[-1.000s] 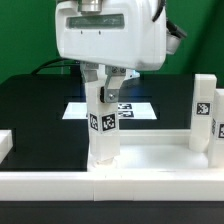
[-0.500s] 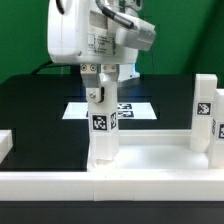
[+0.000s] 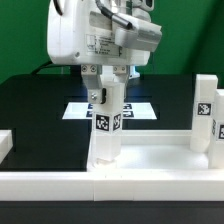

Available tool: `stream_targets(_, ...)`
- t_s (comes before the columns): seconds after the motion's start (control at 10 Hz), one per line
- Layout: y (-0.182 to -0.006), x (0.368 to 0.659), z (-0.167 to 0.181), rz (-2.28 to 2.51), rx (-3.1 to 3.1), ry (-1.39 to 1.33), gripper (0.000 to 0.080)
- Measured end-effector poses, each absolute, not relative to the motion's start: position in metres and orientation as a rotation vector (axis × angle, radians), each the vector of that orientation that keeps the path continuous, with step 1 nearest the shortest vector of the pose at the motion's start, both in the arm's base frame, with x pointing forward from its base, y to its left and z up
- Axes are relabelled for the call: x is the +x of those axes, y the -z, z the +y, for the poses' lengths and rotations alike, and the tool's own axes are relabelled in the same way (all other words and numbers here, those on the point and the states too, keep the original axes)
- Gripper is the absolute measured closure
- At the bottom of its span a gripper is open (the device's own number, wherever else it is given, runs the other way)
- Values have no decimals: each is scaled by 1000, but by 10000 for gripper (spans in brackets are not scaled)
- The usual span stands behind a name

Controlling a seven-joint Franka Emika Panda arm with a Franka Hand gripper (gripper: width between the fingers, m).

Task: Assemble desk

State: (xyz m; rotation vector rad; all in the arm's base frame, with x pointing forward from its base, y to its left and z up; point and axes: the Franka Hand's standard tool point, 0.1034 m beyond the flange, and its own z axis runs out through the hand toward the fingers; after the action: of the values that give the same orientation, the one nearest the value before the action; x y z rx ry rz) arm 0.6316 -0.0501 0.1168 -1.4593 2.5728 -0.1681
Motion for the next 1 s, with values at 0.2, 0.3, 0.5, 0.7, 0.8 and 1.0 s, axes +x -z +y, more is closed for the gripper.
stream_targets(0.2, -118, 632, -52, 2503, -1574, 192, 172)
stream_targets(0.3, -119, 628, -58, 2325, -1803, 244, 156)
stream_targets(0.5, -118, 620, -54, 2062, -2117, 255, 151)
stream_targets(0.7, -117, 620, -56, 1988, -2200, 266, 150)
stream_targets(0.8, -117, 620, -56, 1906, -2281, 276, 150)
stream_targets(1.0, -120, 625, -53, 1607, -2549, 251, 150)
